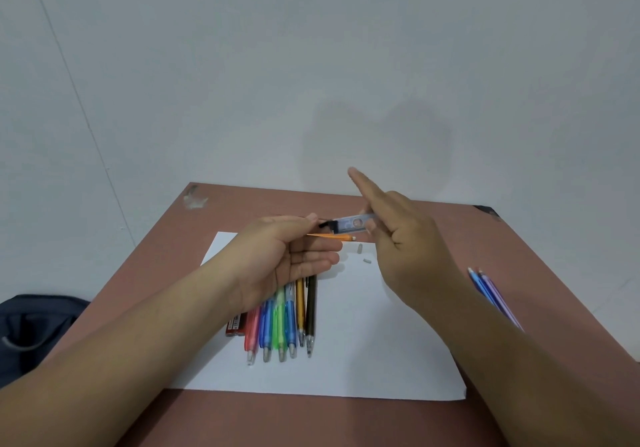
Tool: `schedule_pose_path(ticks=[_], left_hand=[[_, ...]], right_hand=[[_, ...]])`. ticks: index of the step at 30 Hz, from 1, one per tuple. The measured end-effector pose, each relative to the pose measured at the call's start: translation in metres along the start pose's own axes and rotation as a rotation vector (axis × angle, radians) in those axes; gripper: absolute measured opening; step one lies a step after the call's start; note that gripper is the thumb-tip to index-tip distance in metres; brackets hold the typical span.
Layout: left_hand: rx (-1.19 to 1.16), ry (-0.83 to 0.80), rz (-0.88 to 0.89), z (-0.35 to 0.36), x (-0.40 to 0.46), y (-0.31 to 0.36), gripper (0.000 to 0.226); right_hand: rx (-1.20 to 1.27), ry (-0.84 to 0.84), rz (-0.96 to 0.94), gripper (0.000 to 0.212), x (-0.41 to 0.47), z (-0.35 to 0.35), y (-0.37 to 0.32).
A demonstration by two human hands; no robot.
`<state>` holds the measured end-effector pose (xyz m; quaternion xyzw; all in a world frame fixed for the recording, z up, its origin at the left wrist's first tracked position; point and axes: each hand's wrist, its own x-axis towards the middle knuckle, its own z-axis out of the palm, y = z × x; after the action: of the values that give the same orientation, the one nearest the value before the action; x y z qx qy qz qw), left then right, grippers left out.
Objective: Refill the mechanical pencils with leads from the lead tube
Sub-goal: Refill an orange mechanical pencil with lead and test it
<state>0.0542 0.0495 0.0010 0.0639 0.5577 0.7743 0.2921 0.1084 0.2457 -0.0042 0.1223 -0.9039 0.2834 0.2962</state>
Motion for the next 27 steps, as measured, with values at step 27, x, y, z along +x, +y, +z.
schedule_pose_path(ticks=[27], left_hand=[[-0.002,-0.001,-0.012,-0.001,0.0002,0.0006,0.034]], right_hand=[[0.053,-0.003,0.059,0.065,0.0007,-0.002,-0.0017]])
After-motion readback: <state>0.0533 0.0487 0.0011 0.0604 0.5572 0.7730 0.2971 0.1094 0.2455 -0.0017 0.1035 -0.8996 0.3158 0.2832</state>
